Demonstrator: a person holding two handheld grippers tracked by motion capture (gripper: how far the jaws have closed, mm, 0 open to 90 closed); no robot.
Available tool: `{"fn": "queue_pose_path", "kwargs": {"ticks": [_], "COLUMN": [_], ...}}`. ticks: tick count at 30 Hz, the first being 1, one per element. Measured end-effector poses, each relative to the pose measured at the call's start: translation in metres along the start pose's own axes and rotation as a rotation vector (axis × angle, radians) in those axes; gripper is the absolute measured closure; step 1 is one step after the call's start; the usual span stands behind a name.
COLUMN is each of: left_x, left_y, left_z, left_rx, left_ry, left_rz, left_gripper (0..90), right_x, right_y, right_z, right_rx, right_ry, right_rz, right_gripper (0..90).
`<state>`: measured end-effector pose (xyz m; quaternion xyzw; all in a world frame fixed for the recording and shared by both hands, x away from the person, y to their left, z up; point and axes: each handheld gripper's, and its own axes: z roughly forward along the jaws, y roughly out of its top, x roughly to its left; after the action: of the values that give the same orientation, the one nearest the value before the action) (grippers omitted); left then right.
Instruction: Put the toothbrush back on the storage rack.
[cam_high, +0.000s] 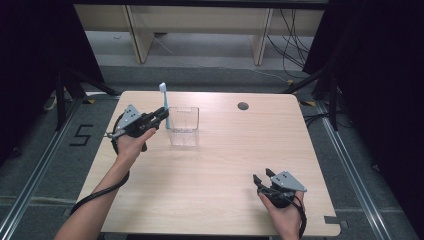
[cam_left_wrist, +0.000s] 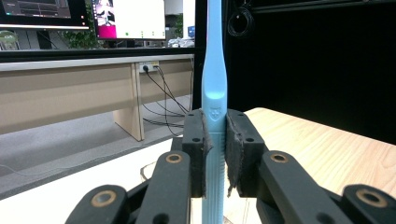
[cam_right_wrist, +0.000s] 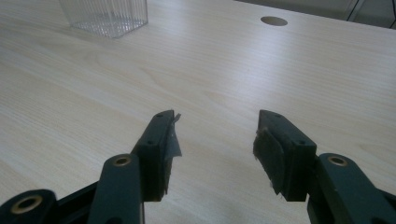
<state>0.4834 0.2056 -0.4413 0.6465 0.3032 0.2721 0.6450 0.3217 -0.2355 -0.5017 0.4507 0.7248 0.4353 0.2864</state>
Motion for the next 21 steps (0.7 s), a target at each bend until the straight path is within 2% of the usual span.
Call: {"fn": "queue_pose_path", "kwargs": {"ticks": [1, 2, 3, 4, 6, 13, 19, 21], "left_x": [0.0, 0.0, 0.0, -0.0001, 0.0, -0.0007, -0.0012, -0.0015], "left_y": [-0.0007, -0.0018, -0.0018, -0.0025, -0.0039, -0.0066, -0.0083, -0.0092], "left_z": [-0.0004, -0.0008, -0.0008, -0.0012, -0.0021, -0.0039, -0.006, -0.0067], "left_rx": [0.002, 0.002, 0.002, 0.004, 0.006, 0.011, 0.017, 0.019], "left_ry": [0.001, 0.002, 0.002, 0.002, 0.004, 0.005, 0.005, 0.005], "left_rz": [0.0, -0.003, -0.003, -0.003, -0.004, -0.004, -0.004, -0.003], "left_gripper": [78.1, 78.1, 78.1, 78.1, 78.1, 78.1, 78.1, 78.1], "right_x": [-0.0008, 0.0019, 0.0019, 0.0018, -0.0007, 0.0003, 0.0004, -0.0005], "right_y": [0.0, -0.0004, -0.0004, -0.0003, -0.0001, -0.0005, -0.0007, -0.0006], "right_z": [-0.0001, -0.0008, -0.0008, -0.0008, 0.0002, 0.0007, 0.0008, 0.0009], "right_rx": [-0.004, 0.01, 0.01, 0.009, -0.001, 0.007, 0.013, 0.008], "right_ry": [-0.011, -0.006, -0.006, -0.006, -0.008, 0.002, 0.004, -0.006], "right_rz": [-0.012, 0.025, 0.025, 0.024, -0.011, 0.005, 0.004, -0.012], "right_gripper": [48.2, 48.2, 48.2, 48.2, 48.1, 48.0, 47.9, 47.9]}}
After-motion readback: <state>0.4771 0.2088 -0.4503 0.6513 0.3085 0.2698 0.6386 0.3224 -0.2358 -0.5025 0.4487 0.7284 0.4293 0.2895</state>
